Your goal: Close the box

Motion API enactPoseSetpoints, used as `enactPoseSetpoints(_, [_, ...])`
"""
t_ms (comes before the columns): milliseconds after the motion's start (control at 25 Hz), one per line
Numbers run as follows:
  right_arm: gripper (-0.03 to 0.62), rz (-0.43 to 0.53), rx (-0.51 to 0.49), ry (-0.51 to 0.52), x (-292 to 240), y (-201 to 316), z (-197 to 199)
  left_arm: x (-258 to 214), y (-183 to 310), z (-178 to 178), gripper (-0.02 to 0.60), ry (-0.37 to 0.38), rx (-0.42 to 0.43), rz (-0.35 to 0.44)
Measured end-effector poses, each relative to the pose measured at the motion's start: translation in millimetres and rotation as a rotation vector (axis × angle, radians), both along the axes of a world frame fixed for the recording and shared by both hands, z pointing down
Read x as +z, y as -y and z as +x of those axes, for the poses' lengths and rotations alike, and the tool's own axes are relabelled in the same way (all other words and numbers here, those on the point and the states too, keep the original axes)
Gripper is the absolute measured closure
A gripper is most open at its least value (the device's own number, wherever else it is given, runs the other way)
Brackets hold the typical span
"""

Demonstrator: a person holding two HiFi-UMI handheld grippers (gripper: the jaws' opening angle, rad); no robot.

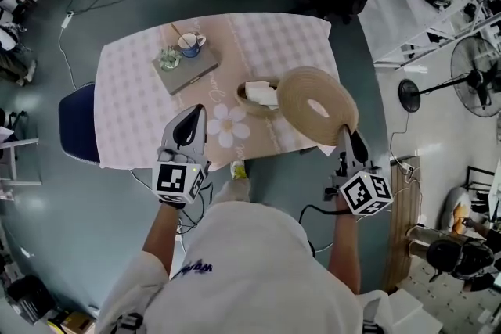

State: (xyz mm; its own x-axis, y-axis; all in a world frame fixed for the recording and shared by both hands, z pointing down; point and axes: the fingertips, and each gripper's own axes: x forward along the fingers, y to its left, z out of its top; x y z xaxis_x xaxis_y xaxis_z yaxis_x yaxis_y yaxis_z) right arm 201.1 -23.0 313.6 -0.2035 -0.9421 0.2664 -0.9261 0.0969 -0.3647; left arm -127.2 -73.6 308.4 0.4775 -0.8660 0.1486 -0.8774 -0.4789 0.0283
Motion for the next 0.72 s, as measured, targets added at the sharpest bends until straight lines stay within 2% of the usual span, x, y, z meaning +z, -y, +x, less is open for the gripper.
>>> enactPoseSetpoints(280, [0.528,-0.023,-0.006,-0.018,7,34,-13,16,34,-5,0.580,-0.010,0.020,-0.023])
enactPoseSetpoints(520, [0.529,-0.063,-0.031,-0.010,22,50,-21,32,50,7,0.580,0.008,0.061,-0.053])
enactPoseSetpoints(720, [0.530,-0.126,-0.071,0.026,47,67,-18,48,63,14,0.580,0.020,0.035,-0.093])
